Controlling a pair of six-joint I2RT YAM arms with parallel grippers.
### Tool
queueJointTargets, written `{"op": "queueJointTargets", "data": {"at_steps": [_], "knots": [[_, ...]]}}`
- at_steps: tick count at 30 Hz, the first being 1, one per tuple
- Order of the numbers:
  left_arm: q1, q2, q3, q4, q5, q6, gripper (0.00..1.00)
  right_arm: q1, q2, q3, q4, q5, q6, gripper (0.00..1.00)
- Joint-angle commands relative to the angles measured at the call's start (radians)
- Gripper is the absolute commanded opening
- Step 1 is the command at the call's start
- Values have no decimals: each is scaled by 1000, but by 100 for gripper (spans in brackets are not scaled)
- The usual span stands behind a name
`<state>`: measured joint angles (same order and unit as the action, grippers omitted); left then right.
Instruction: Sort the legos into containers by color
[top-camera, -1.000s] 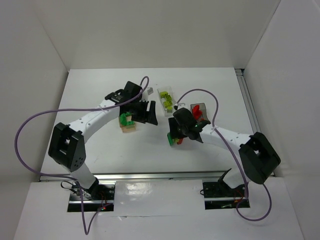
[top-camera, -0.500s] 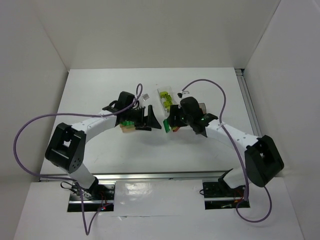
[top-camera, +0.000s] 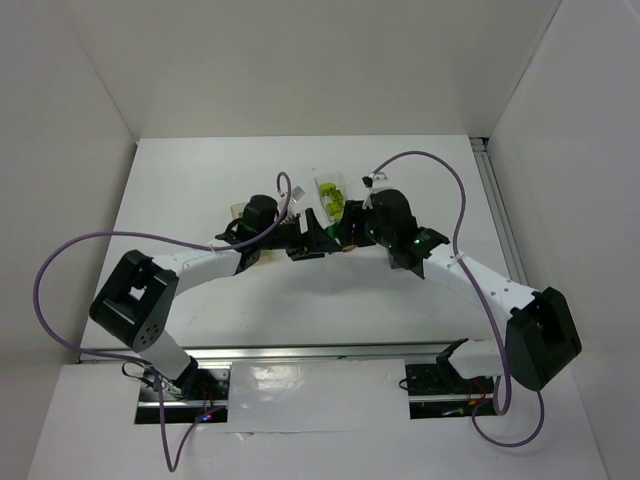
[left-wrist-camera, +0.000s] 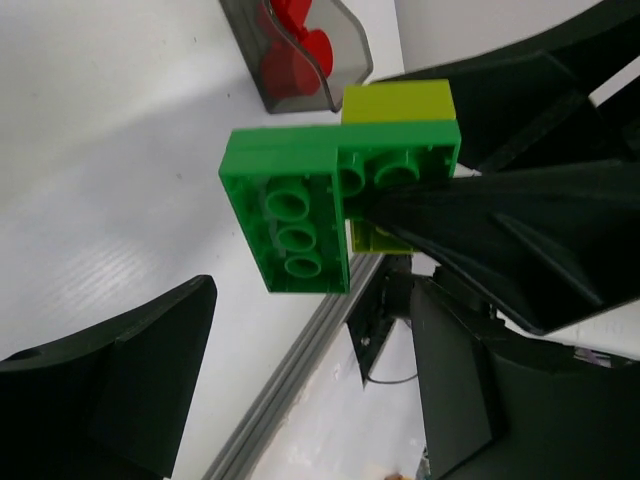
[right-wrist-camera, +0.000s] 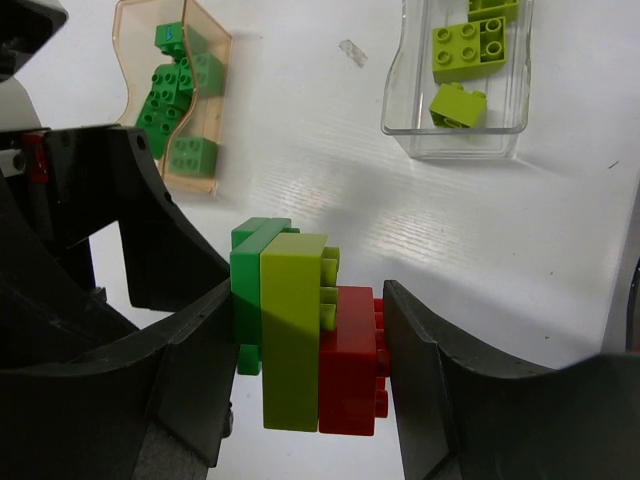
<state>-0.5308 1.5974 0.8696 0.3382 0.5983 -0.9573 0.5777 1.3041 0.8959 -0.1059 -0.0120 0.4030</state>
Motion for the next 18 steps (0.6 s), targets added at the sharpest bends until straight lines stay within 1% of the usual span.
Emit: {"op": "queueJointTargets", "data": {"at_steps": [1, 3, 7, 9, 11, 15, 18], "knots": [[-12, -7, 50, 75, -52, 26, 86, -6, -2, 37, 28, -25, 3, 45], [-23, 13, 72, 47, -61, 35, 79, -6, -2, 37, 28, -36, 13, 45], [-23, 24, 72, 47, -87, 57, 71, -6, -2, 48, 28, -45, 13, 45], [-23, 24, 72, 47, -97, 69, 70, -15, -11, 48, 18, -45, 13, 45], [-23, 24, 72, 47, -97, 80, 67, -27, -11, 48, 18, -84, 22, 45], [-23, 15, 72, 59, -88, 80, 65, -65, -20, 57, 18, -189, 31, 45], [-23, -8, 62, 59, -88, 80, 58, -96, -29, 57, 18, -248, 40, 45]]}}
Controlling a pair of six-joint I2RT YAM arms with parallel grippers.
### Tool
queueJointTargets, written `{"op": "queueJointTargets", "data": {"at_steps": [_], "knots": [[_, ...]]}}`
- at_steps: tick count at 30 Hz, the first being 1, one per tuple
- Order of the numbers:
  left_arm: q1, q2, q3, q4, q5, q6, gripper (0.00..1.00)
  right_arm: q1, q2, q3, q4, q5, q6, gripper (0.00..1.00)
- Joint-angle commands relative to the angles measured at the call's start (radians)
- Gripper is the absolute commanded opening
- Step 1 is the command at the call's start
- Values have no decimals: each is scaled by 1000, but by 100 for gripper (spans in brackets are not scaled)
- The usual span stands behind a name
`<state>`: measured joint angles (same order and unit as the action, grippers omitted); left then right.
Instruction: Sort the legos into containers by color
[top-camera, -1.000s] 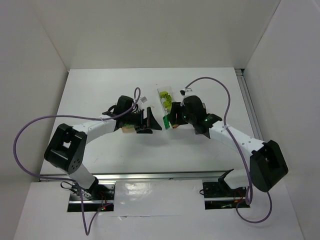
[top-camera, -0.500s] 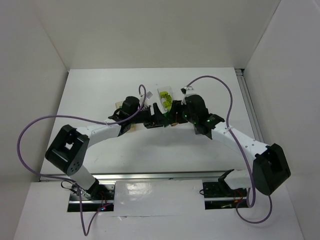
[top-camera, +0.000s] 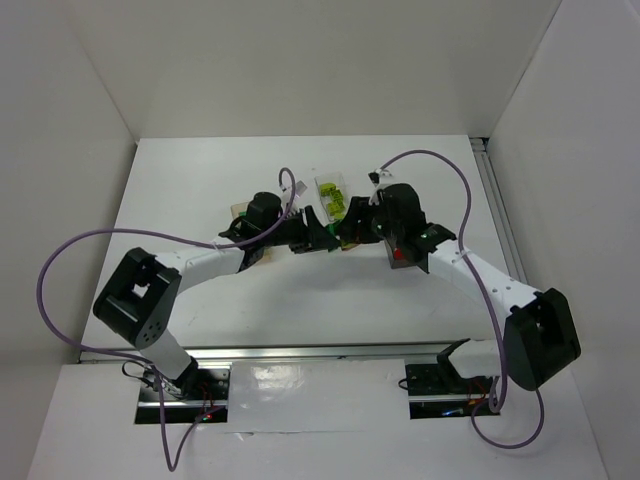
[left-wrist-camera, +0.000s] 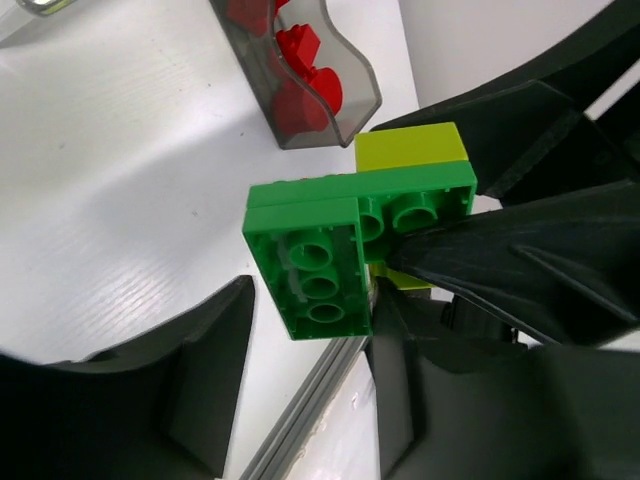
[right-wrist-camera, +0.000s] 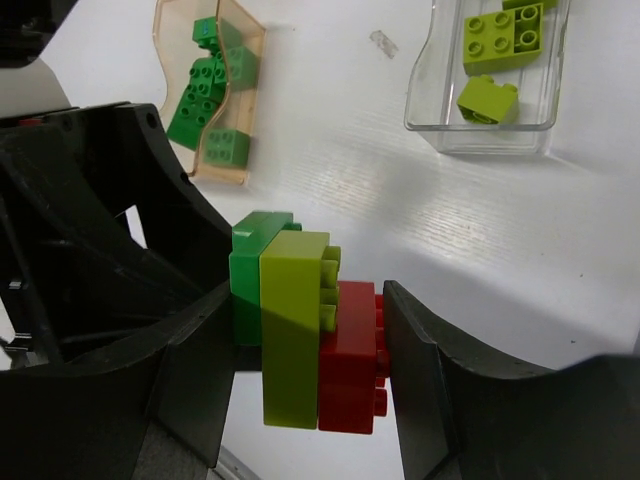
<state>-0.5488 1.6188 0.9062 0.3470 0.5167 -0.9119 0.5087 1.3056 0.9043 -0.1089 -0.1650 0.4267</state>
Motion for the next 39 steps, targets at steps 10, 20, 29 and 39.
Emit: {"op": "queueJointTargets", "data": {"at_steps": [10, 20, 29, 39], "knots": [[44, -143, 36, -121, -57, 133, 11, -79, -58, 30, -23, -32, 17, 45], [232, -209, 103, -418, -99, 188, 0, -91, 10, 59, -66, 5, 26, 43], [279, -106, 300, -859, -642, 229, 3, -91, 11, 30, -46, -14, 26, 43], [279, 23, 396, -893, -693, 243, 84, -91, 20, 30, -55, -4, 26, 43]]}}
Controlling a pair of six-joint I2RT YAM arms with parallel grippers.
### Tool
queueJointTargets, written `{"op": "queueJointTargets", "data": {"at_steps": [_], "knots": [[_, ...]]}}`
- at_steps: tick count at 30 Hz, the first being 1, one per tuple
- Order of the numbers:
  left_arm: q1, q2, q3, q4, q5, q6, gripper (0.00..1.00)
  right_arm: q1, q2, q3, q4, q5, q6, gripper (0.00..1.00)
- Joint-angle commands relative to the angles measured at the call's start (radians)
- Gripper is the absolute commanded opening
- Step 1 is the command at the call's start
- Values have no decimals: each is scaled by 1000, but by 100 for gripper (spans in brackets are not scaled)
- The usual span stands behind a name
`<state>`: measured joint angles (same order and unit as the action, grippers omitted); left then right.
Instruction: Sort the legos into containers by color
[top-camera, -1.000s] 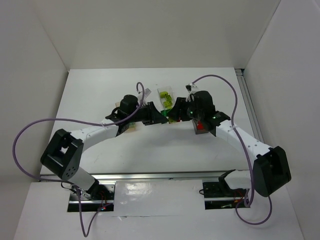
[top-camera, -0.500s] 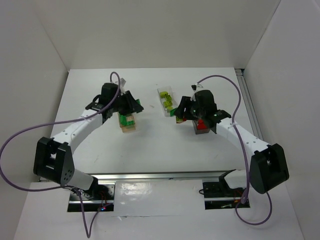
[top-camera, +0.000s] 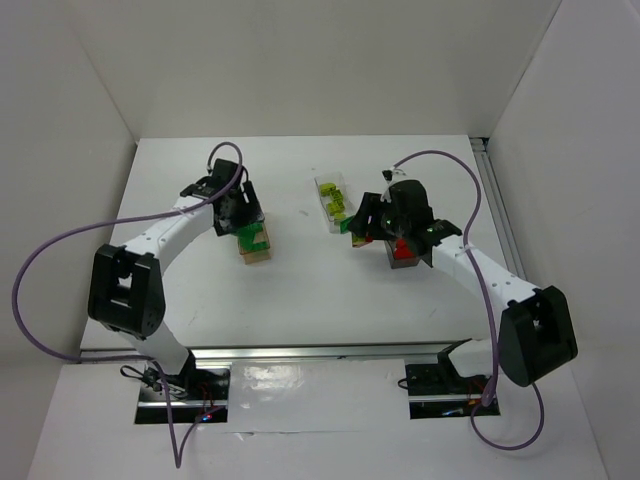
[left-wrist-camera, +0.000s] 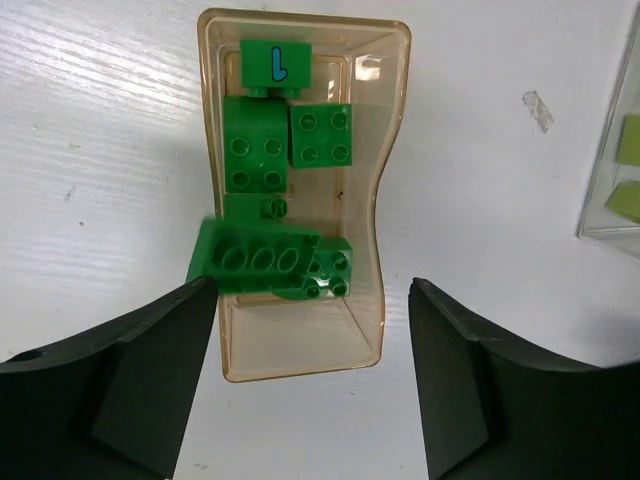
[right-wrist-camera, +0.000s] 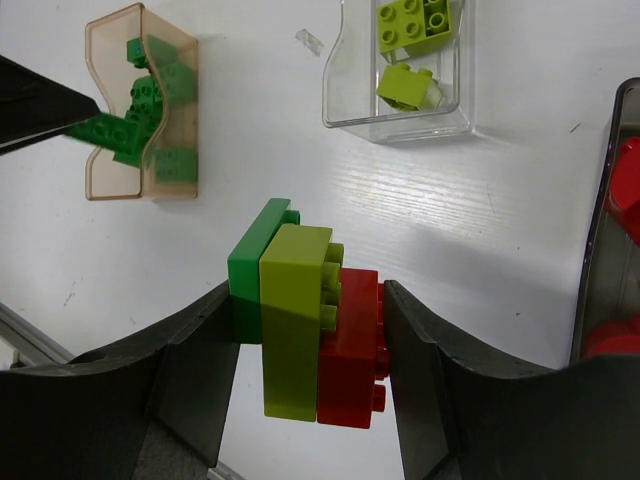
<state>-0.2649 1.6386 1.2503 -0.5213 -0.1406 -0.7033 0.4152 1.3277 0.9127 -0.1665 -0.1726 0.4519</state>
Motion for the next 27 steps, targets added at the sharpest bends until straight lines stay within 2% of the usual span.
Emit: {"op": "queueJointTargets", "data": {"at_steps": [1, 4, 8, 13, 14, 16, 19, 23, 27], "knots": [[-16, 3, 64, -34, -24, 44, 86, 2, -2, 22, 2, -14, -11, 43], [-40, -42, 55, -34, 7, 96, 84, 2, 62, 41, -25, -104, -62, 43], [-109, -111, -5, 41, 108, 232, 78, 31, 253, 129, -119, -244, -156, 43], [-206, -163, -81, 92, 92, 298, 78, 85, 378, 192, -189, -229, -213, 46], [-220, -163, -81, 92, 82, 298, 78, 95, 389, 205, -198, -175, -213, 49], [-233, -140, -71, 78, 70, 309, 80, 132, 389, 239, -226, -101, -213, 72], [-244, -105, -42, 63, 71, 327, 83, 168, 386, 259, -249, 36, -203, 91], [-283, -66, -2, 50, 72, 364, 95, 168, 286, 183, -216, 96, -179, 89], [-313, -57, -14, 55, 69, 367, 96, 158, 220, 101, -205, 73, -157, 86]]}}
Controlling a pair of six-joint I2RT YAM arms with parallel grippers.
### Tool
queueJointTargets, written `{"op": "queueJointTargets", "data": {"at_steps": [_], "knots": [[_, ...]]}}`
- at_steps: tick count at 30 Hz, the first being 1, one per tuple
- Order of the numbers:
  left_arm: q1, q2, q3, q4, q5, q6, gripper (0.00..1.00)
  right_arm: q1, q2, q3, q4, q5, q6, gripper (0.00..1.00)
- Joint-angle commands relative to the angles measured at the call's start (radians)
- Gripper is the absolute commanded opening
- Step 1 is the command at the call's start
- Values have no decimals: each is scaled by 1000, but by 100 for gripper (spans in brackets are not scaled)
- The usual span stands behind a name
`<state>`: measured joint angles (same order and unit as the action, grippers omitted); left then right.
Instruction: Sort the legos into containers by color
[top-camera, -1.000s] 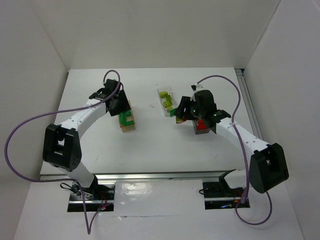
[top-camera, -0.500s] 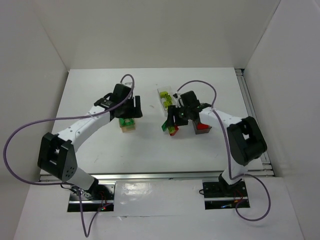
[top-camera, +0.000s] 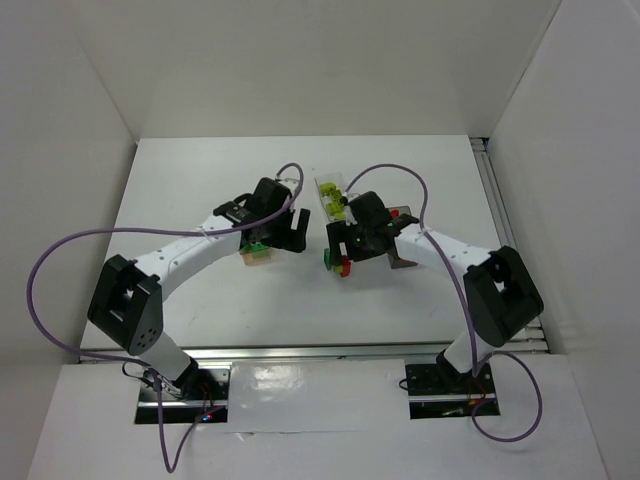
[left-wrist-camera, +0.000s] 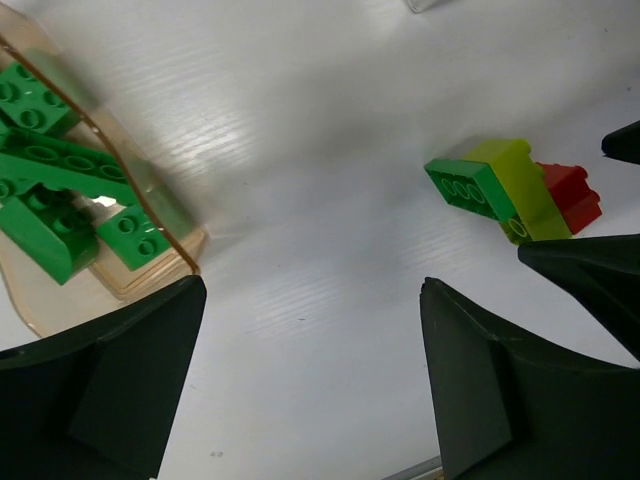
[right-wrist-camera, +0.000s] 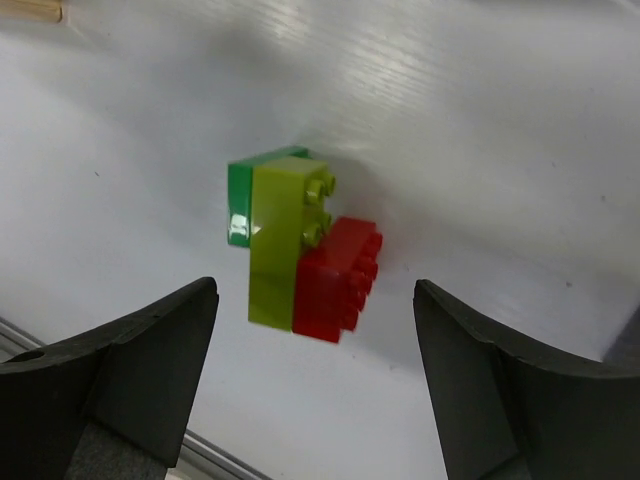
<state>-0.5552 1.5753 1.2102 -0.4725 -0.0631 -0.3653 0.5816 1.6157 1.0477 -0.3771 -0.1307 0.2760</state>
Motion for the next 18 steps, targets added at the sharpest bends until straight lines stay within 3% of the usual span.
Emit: {"op": "queueJointTargets", "data": {"at_steps": [1, 8, 18], "knots": [[-23, 6, 16, 17, -9, 29, 94, -8, -80, -50, 6, 31, 19, 86], [-23, -8, -5, 46, 34, 3, 90, 3, -65, -100, 50, 31, 49, 75], [-23, -8, -17, 69, 134, 52, 85, 23, -14, -71, 96, 52, 49, 69]]}}
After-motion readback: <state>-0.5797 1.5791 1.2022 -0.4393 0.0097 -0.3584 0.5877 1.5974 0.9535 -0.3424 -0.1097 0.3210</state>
